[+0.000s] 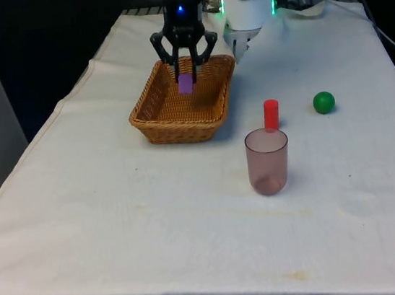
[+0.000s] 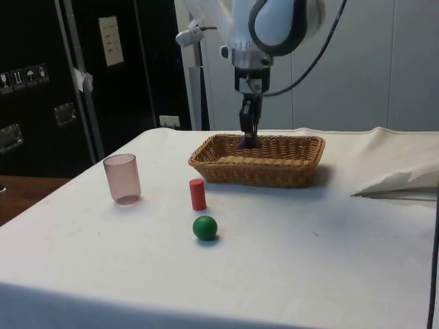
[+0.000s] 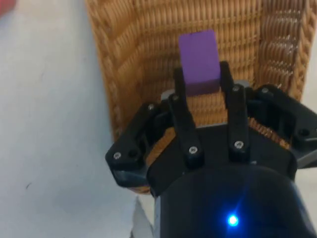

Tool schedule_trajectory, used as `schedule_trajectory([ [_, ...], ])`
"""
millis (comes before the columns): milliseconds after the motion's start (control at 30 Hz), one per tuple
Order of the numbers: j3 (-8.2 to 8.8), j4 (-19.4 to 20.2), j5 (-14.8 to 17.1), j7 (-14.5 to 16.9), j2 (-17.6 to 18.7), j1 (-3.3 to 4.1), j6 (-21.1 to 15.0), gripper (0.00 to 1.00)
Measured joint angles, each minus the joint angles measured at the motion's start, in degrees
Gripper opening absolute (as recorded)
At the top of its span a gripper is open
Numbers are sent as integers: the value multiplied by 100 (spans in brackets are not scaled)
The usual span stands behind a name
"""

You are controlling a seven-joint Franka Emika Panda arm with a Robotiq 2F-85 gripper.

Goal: Pick up the triangular block and place it into the basket.

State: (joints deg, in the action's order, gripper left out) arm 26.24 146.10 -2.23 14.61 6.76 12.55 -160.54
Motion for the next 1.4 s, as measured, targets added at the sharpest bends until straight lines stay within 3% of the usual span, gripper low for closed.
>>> schedule_trajectory([
  [100,69,-57,6,74,252,-11,-166,33],
  [367,40,-57,126,86,659,-11,-481,33],
  [600,-17,-74,332,183,779,-11,-504,61],
  [767,-23,-74,401,235,802,-11,-504,89],
  [900,-34,-80,458,281,819,-11,-504,100],
  [1167,-52,-40,567,327,837,-11,-498,100],
  [1400,-63,-29,968,670,865,-17,-458,100],
])
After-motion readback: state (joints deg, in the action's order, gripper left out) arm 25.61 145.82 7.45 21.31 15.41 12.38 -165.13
